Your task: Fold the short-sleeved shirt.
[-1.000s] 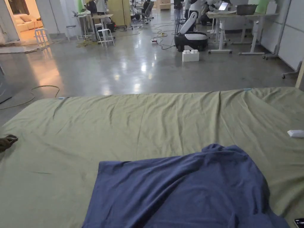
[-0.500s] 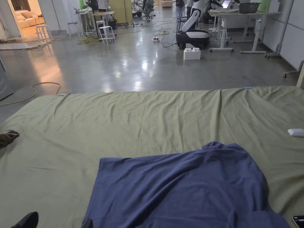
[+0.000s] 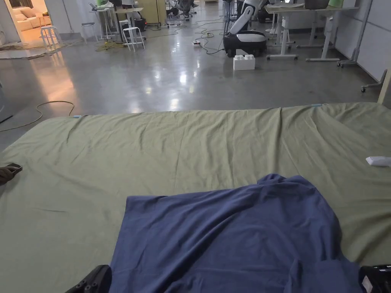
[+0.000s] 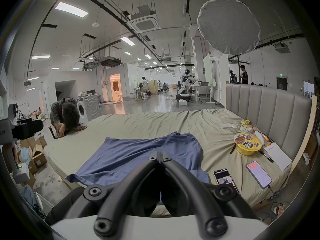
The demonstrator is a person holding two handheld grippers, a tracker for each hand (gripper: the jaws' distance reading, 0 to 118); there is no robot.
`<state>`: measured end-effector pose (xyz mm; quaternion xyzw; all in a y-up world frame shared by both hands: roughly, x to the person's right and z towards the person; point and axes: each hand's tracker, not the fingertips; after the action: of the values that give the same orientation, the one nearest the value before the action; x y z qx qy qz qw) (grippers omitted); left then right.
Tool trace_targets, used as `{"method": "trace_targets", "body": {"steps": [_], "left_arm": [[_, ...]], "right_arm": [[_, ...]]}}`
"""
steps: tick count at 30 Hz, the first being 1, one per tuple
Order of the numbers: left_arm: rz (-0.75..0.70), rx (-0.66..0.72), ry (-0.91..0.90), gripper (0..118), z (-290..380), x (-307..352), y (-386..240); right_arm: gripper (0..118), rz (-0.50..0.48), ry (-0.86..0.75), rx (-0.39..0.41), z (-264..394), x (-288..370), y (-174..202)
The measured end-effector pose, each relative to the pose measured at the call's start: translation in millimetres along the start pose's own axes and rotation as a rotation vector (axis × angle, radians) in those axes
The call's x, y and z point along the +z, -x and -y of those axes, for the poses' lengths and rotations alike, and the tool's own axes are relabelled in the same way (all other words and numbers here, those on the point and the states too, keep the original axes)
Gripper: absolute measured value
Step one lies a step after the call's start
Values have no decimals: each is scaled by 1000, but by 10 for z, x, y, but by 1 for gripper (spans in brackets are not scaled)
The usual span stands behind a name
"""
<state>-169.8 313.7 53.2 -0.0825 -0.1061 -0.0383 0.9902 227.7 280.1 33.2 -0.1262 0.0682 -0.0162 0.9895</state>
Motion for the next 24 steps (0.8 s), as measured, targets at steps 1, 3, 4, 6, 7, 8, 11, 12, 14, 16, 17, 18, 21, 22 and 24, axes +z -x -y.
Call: {"method": "trace_targets", "body": {"steps": [1,3,4,6,7,8,11,12,14,16,17,18,21,22,24], "left_arm": [[4,7,2,0,-1,-3,23],[-7,30,-9,0,-127,-11,-15],[-7,45,-7,0,-148,-21,6],[-26,74,-3,0,-48,-24,121],[-34,80,9,0,12,-39,201],[-44,86,21,0,51,-59,240],[-134,100,84,1,306,-119,506],[-128,108,136,10,392,-154,590],[-131,73,221,36,663,-232,701],[-140,71,307,46,950,-345,800],[-121,132,339,61,1115,-424,877],[-107,173,369,68,1246,-497,894],[-100,244,434,69,1661,-719,1003],[-113,264,486,69,1770,-795,993],[-105,290,534,69,1935,-889,1026]], "right_arm": [[0,-2,6,-1,22,-6,-14],[0,-7,13,-1,48,-9,-5],[0,-7,16,-2,58,-13,0],[0,-9,23,-4,89,-26,0],[0,-10,28,-7,108,-33,1],[0,-9,37,-10,123,-41,0],[0,-9,56,-13,190,-46,-1],[0,-12,65,-16,210,-49,-5],[0,-14,81,-33,267,-60,-13],[0,-21,111,-58,336,-96,-36],[0,-22,125,-68,368,-113,-43],[0,-22,139,-77,392,-126,-47],[0,-22,161,-88,442,-135,-44],[0,-20,170,-86,446,-128,-35],[0,-11,181,-74,457,-111,-47]]}}
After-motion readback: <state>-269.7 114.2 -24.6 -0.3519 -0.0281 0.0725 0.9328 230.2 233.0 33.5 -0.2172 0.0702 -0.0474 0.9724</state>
